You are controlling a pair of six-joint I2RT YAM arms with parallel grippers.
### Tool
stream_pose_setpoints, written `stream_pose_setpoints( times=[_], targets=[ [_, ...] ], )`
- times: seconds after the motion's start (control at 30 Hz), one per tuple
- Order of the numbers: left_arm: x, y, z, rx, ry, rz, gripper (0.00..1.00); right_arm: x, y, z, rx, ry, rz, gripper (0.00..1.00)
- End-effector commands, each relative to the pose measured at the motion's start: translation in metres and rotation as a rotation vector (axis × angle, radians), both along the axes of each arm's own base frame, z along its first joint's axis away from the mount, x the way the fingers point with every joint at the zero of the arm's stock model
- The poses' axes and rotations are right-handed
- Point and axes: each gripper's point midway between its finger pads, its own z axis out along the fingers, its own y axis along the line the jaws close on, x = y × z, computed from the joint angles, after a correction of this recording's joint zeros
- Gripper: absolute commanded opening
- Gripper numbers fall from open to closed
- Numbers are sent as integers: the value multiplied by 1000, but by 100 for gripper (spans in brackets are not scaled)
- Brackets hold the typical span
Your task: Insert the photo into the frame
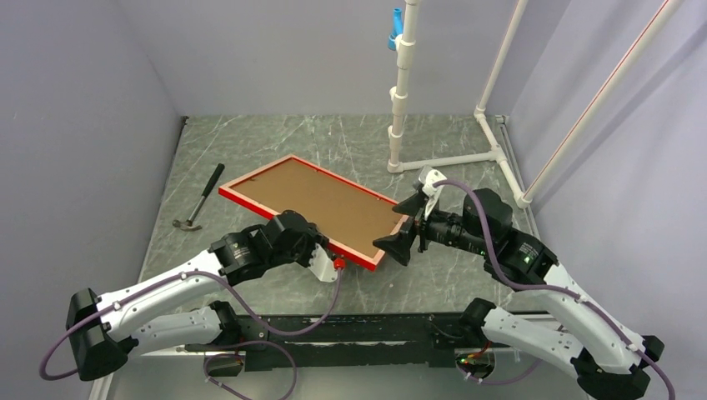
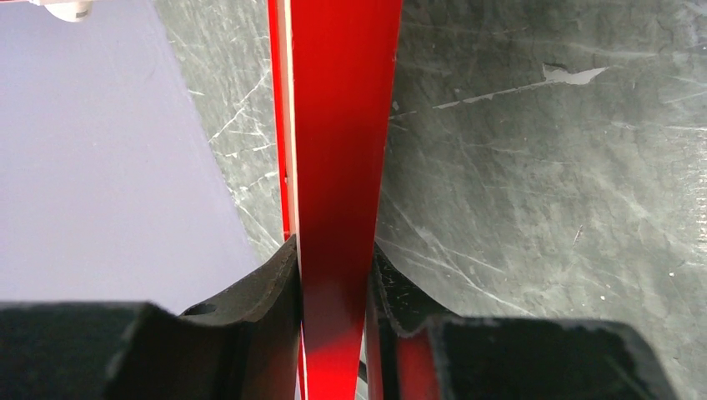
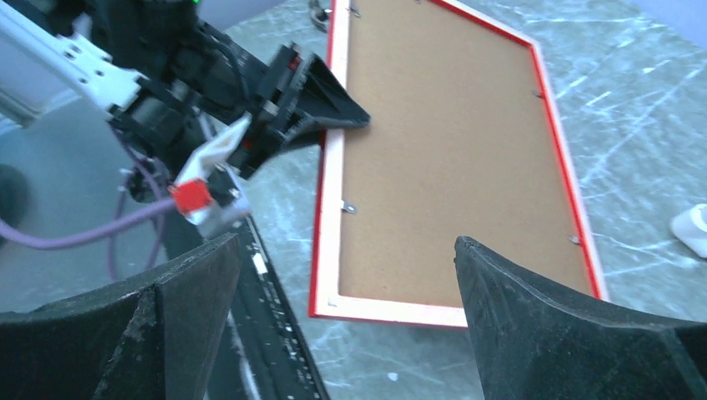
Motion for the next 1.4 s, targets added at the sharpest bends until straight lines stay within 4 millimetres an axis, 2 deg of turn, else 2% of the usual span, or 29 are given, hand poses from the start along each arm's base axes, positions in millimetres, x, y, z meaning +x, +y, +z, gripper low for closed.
stream_pose_setpoints(
  times=[0.0, 0.17, 0.27, 0.53, 0.8, 1.13, 1.23, 1.3, 1.33, 1.37],
  targets=[
    [7, -1, 46, -143, -45, 72, 0, 17, -10, 5, -8, -205, -53, 100],
    [6, 2, 46, -136, -37, 84, 0, 2, -18, 8, 28, -422, 32, 100],
    [5, 1, 49, -152, -33, 88, 0, -11, -19, -1, 8, -516, 113, 100],
    [6, -3, 64, -193, -4, 120, 0, -21, -16, -23, -66, -586, 228, 100],
    [12, -4, 78, -213, 1, 167, 0, -5, -12, -46, -131, -604, 174, 100],
    [14, -3, 81, -208, -8, 177, 0, 12, 20, -77, -201, -632, 109, 93],
    [14, -1, 79, -197, -11, 174, 0, 21, 23, -82, -224, -634, 69, 89],
    [13, -1, 78, -195, -9, 175, 0, 23, 26, -75, -191, -652, 51, 82],
    [13, 0, 78, -196, -8, 177, 0, 24, 27, -75, -192, -659, 51, 74],
    [12, -1, 79, -201, -7, 176, 0, 25, 27, -76, -194, -663, 52, 61]
  ],
)
